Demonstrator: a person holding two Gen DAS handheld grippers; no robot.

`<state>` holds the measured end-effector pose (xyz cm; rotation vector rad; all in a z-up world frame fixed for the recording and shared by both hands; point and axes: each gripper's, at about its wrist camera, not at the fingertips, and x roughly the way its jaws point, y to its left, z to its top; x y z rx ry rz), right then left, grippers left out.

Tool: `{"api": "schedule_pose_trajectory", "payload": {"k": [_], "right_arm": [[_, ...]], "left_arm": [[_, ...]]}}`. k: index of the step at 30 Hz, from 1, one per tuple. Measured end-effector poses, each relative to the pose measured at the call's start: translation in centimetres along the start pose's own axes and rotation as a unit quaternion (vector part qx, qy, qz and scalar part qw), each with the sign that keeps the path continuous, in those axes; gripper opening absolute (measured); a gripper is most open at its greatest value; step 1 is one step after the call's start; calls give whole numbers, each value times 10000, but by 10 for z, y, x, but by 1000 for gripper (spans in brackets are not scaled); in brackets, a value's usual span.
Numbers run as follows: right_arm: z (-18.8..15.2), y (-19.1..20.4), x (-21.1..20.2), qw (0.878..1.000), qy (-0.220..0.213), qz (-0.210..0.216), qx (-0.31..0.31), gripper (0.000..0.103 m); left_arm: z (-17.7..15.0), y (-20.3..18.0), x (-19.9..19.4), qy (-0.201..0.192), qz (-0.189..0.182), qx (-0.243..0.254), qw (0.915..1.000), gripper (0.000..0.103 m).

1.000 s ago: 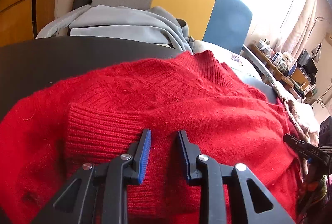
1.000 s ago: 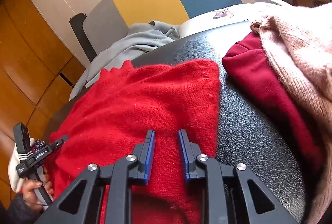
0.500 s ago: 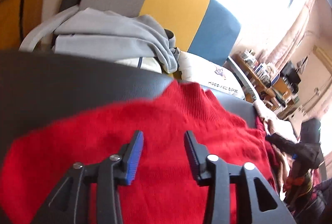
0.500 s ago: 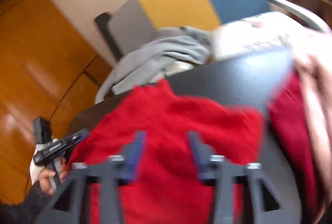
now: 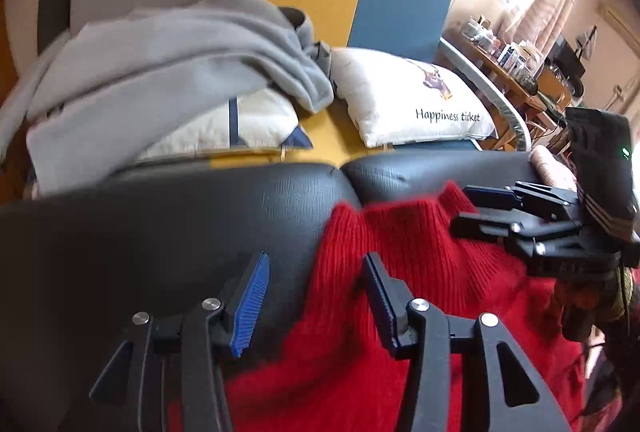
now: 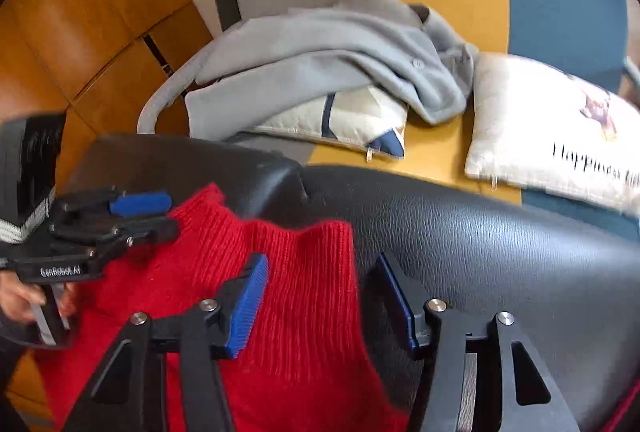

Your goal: Fold clothes

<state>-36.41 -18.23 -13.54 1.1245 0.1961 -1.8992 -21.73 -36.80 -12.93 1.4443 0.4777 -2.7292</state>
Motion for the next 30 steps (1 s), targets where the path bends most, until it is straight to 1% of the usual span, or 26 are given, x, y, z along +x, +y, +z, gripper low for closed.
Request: {"api": "schedule_pose_trajectory", "payload": {"k": [1,2,3,4,5,6,8,10,13,15,17,19,22,25,27,28,30], "right_arm": [[0,1,2,10000,26,-32,-47,47],[1,2,3,9999,53,-65,-94,42],[1,3,5,9998,79,-97,-141,31],[2,4,6,9997,106,-129,-188,21],[2,5,8,9995,132,-161,-235,16],[3,6,10,9993,158,-194,-281,12],[4,8,13,9987,211,-258,-375,8],[3,11,10,9985,192,-272,-434,8],[-6,19,-16,9991,-91,-116,-401,8],[-11,24,-34,9989,-279,-12,-378,8],[-17,29,-51,9982,-467,92,-356,8],[-32,36,-67,9973,-613,190,-355,8],[-62,45,-80,9967,-663,299,-362,8],[-88,45,-85,9978,-551,227,-290,8],[-105,45,-88,9984,-476,179,-242,8],[-114,45,-90,9987,-439,155,-218,12],[-131,45,-93,9991,-364,107,-170,12]], "left_arm": [[3,-2,4,28,-73,22,10000,54],[5,-4,7,57,-103,41,9999,54],[7,-7,8,110,-76,98,9999,54],[8,-10,10,180,-33,180,9997,47],[10,-12,11,255,-26,242,9994,14],[11,-12,10,319,-80,175,9993,6],[15,-10,8,353,-176,-50,9992,6],[14,-13,-8,125,-190,-129,9997,6],[7,-18,-37,-315,-396,-210,9985,6],[2,-22,-58,-621,-540,-255,9963,6],[-10,-26,-73,-820,-597,-244,9945,6],[-28,-33,-87,-972,-581,-152,9935,6],[-56,-40,-98,-1038,-578,-88,9929,6],[-86,-43,-102,-979,-570,-116,9935,6],[-107,-43,-103,-883,-606,-164,9941,7],[-116,-43,-103,-813,-609,-202,9946,9],[-135,-40,-104,-667,-609,-290,9955,13]]}}
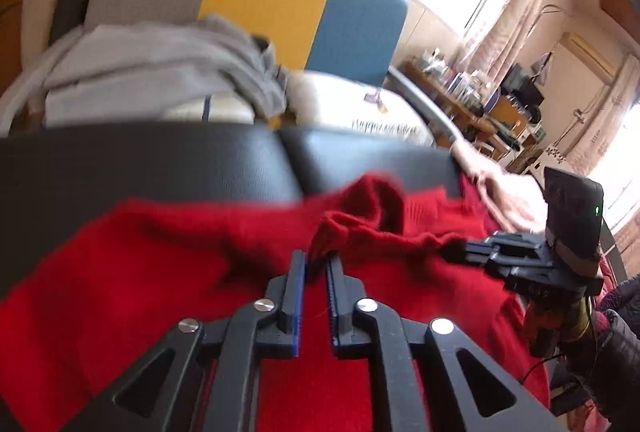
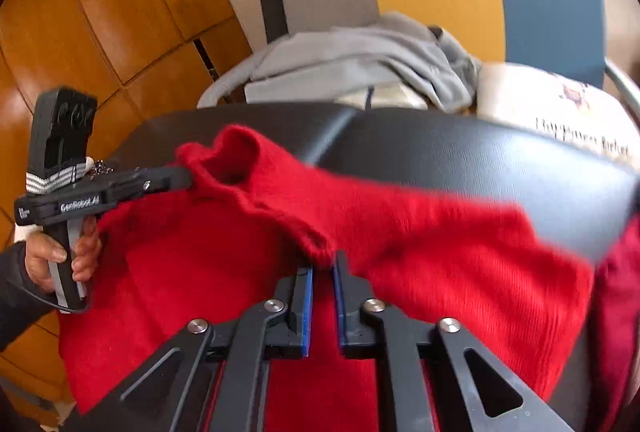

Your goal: Fold clothes

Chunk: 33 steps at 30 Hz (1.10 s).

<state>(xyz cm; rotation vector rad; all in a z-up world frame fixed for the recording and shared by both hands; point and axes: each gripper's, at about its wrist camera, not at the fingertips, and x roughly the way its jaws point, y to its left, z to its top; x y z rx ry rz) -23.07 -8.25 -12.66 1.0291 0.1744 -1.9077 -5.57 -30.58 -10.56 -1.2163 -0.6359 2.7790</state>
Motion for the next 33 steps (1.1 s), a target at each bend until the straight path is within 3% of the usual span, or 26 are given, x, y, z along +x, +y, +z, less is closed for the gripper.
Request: {"api": "schedule_pose_trajectory", "payload": {"k": [3,6,10,15,19,26,29,31,33], "right_arm": [[-19,1,-8,9999,53,-68,71,12],[-10,2,-22,9997,-131,-114,144,15],[12,14,-10,9993,-286,-38,239,32],[10,29,25,9997,-71,-224,34,38],[-18,25,32,9977,-84,-593,-327,38],[-31,-25,18,9949,-408,157,905,39],[-24,-37,15,9871,-544,469,1433,56],[-20,-46,13,9796,-634,676,1782,80],[-16,-55,11,9704,-722,881,2129,84]], "left_arm": [[-18,9,-11,72,78,-201,9997,16],[-18,18,-22,-12,148,-472,9988,17],[14,2,-22,-357,-82,-673,9971,21],[43,-29,19,-111,31,-267,9996,24],[9,-31,48,158,622,566,9963,23],[-5,-24,36,-38,667,413,9969,23],[2,-36,24,-137,387,159,9990,25],[7,-54,26,-241,242,308,9989,26],[11,-74,31,-315,142,517,9981,27]]}}
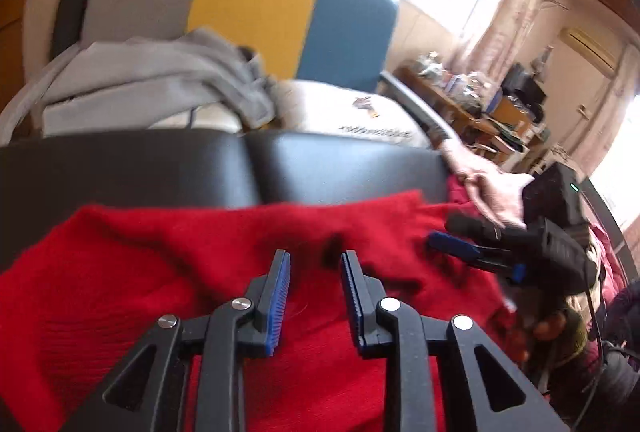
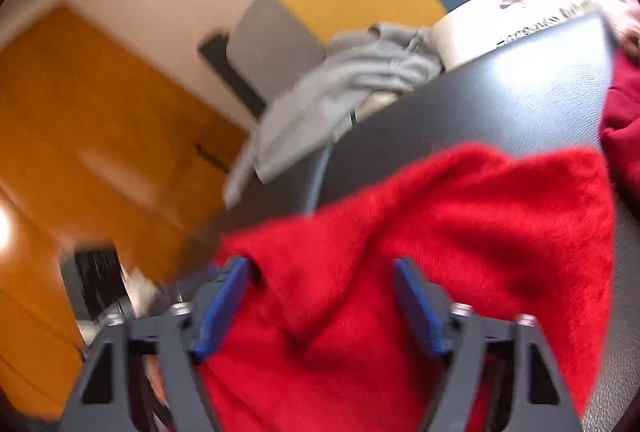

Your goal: Fold clothes

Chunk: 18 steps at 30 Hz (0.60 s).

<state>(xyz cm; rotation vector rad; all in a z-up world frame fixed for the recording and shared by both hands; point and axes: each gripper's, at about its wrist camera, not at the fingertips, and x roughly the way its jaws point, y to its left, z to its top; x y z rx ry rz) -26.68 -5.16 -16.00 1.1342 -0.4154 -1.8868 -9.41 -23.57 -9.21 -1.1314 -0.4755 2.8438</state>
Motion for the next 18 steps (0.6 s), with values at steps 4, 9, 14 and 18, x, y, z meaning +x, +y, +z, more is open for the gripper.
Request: {"api": "schedule_pose_trajectory", "payload": {"k": [4,9,14,18], "right_arm": [[15,-10,0,9971,-53,301,693,91],[32,-15,18,9943,-141,370,994,102],[47,-24,29,9932,-375,167,1087,102],[45,-12,21,9955,-349,-443,756,102]], "left_arm": [[4,-30,28,108,-200,248,9994,27],[-21,-36,67,471,-633,15,9969,27],[-24,-22,69,379,-795,-366,9954,26],[-23,-27,66,375,-655,-324,9966,26]]}}
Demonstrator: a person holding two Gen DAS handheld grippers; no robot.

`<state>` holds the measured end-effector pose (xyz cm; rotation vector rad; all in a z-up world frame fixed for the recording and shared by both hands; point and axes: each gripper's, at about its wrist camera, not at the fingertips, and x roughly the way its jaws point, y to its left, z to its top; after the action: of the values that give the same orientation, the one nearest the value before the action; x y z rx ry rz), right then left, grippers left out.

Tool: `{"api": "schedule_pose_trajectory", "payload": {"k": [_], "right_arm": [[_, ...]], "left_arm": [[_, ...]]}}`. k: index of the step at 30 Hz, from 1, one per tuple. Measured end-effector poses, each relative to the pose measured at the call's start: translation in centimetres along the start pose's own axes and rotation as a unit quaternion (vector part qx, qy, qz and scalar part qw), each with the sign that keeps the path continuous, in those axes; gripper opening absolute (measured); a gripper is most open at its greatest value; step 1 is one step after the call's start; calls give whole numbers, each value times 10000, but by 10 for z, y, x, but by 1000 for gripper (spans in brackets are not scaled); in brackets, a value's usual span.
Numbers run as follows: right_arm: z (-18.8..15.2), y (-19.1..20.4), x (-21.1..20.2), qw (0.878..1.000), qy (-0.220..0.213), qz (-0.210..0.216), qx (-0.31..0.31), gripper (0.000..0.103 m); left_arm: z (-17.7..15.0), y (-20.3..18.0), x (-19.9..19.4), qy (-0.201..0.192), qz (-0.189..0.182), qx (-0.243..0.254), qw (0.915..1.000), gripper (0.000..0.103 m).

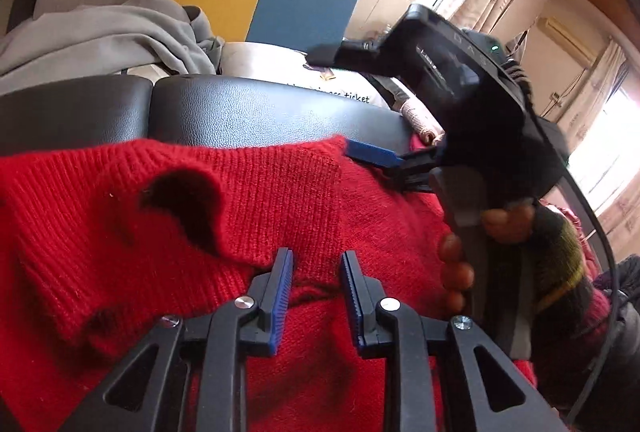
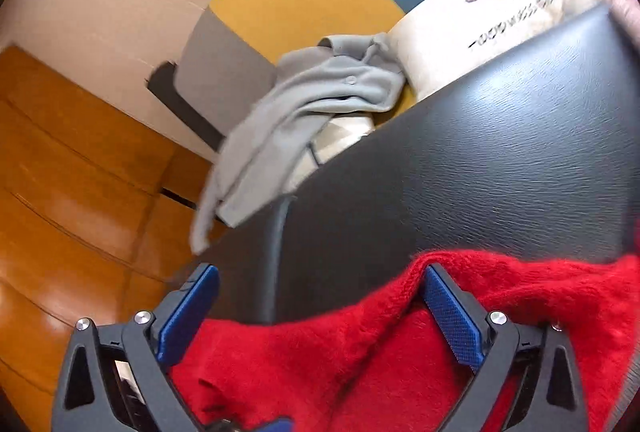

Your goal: Fold clothes

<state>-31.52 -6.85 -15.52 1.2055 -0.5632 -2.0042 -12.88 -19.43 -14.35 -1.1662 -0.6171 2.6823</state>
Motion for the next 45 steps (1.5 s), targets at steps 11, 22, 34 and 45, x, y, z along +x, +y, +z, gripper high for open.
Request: {"api": "schedule_pose_trajectory", "payload": {"k": [11,22,34,45], "right_arm": [[-36,51,-20,9951,105,-150,-975,103],[-79,46,6,9932,-99,73,-1156,103],[-82,47,6,9928,-173,207,-1166,103],[-84,46,3,9930,-206,223,-1141,103]], "left_arm": [[-6,130,-105,-782,-468,-2311,9687,31],[27,194,-69,-204,-717,-3070,9488,42],[43,207,-69,-475,789,-2677,9591,8],[60,107,-91,-657,162,-1165,9909,28]]}}
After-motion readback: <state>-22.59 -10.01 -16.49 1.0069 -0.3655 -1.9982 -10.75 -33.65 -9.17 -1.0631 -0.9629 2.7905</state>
